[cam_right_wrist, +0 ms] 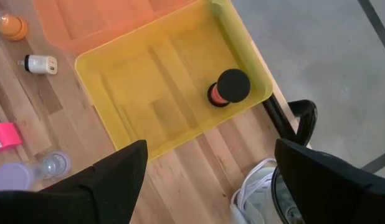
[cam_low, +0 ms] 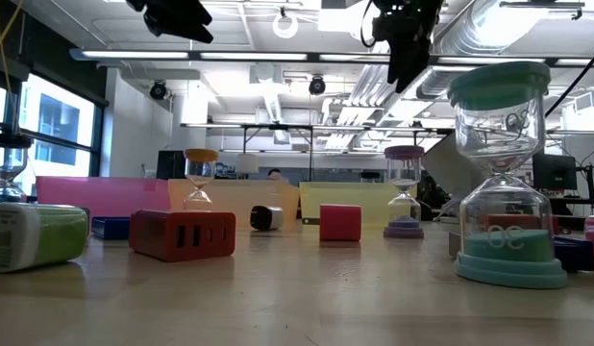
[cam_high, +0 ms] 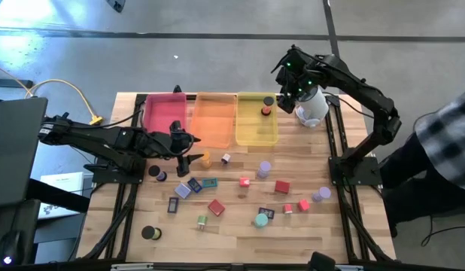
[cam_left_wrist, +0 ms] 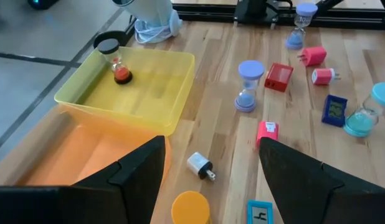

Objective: Pick & Place Office items
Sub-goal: Put the violet charger adapter into the red bin

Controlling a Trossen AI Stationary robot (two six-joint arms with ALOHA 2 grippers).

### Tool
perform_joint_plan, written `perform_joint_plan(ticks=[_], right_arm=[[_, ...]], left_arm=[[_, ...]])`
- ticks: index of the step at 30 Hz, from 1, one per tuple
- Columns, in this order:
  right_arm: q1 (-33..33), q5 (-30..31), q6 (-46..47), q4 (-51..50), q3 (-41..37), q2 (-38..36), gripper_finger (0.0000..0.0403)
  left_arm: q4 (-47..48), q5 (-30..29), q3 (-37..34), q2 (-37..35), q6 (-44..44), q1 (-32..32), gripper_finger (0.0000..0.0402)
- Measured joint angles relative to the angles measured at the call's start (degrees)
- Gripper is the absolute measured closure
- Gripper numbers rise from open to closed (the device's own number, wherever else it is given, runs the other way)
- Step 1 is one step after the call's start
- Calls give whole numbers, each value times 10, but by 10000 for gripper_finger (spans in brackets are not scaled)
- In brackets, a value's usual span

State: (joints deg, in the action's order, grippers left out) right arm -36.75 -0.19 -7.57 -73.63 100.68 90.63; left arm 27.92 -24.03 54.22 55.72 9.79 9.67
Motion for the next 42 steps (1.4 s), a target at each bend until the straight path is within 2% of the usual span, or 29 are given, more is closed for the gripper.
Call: perform_joint_plan(ticks=[16,23,27,33,42], right_arm=[[0,-4,29,-9,0,-75,62],[0,-48,36,-21,0,-108,62],[0,-49,36,-30,0,-124,62],[0,-51,48,-38,0,-137,62],[1,-52,48,-45,0,-141,62]], left_arm=[[2,7,0,14,-30,28,147],[9,40,0,50,-28,28,147],[27,75,0,70,-21,30,147],[87,119,0,102,35,45,147],[105,166,0,117,81,88,148]])
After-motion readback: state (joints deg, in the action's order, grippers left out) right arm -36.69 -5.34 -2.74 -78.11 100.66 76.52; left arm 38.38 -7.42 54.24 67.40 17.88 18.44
